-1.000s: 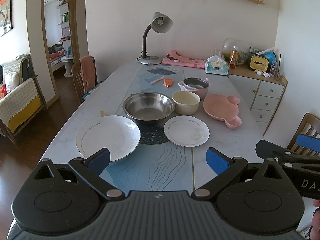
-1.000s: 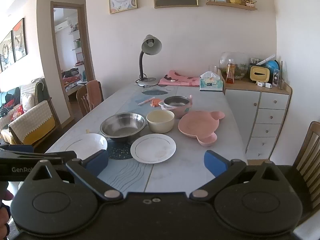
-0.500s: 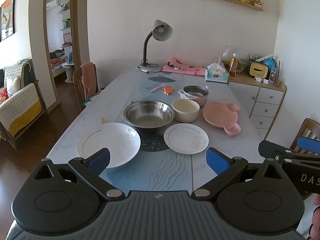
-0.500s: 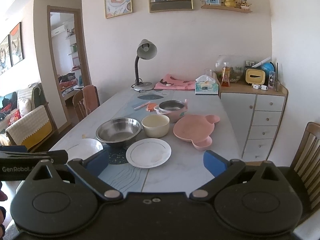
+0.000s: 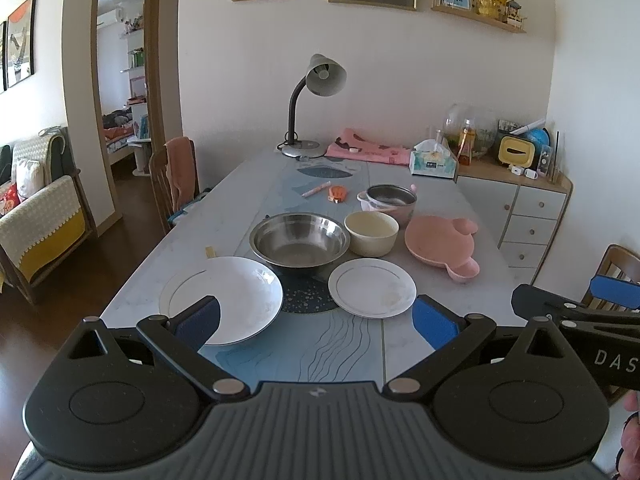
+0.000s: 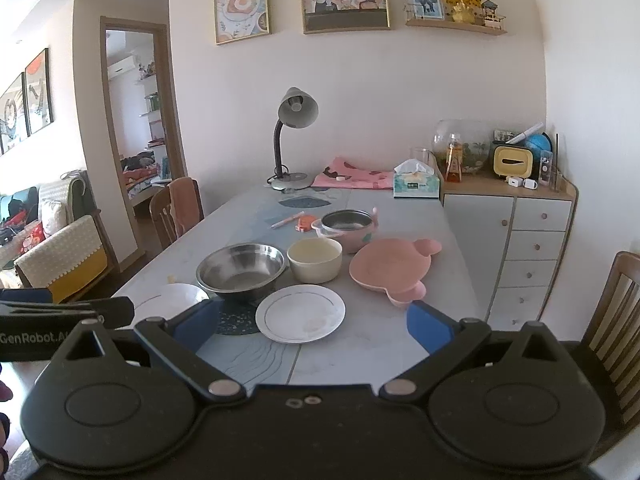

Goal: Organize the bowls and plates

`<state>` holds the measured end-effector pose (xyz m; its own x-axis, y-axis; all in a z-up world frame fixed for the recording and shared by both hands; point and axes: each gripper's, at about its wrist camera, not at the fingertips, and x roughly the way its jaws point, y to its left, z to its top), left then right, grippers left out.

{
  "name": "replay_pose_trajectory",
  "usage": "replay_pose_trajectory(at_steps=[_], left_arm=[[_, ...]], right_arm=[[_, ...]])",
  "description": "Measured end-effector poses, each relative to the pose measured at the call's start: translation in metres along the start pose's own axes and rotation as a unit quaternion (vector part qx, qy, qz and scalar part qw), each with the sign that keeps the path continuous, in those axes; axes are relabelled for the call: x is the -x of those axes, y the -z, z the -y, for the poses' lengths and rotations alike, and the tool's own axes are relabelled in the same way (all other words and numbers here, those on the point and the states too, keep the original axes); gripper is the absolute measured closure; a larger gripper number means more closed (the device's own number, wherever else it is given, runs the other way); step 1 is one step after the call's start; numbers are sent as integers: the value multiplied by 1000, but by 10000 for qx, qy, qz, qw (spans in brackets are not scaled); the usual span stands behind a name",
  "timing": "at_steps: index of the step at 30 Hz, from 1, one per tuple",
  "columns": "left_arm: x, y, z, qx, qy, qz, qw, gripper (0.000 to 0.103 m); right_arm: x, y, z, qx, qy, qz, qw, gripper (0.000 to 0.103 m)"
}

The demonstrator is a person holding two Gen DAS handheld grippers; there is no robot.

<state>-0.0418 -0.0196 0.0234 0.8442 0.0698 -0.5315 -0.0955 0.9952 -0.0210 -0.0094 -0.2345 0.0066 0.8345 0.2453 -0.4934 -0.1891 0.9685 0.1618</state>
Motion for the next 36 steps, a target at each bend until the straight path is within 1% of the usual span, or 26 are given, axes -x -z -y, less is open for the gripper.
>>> replay_pose_trajectory(at_steps=[13, 21, 27, 29, 33, 36], left_arm=[[9, 3, 3, 87, 18, 219, 9997, 0], [3, 4, -2, 171, -86, 201, 9996, 0], [-16, -1, -22, 270, -145, 126, 9994, 0], [-27, -5, -35, 330, -147, 70, 9993, 0], [-55, -11, -66, 569, -132, -118, 9982, 0], [-78, -16, -89, 597, -141, -213, 9979, 0]], right_arm=[[7, -1, 2, 72, -57, 180, 9998, 2], [-1, 0, -3, 156, -159, 167, 9996, 2], [-22, -5, -21, 316, -264, 106, 9991, 2], [-34, -8, -31, 374, -326, 84, 9987, 2], [-65, -12, -53, 446, -410, -120, 9981, 2], [-91, -14, -71, 501, -401, -324, 9974, 2]])
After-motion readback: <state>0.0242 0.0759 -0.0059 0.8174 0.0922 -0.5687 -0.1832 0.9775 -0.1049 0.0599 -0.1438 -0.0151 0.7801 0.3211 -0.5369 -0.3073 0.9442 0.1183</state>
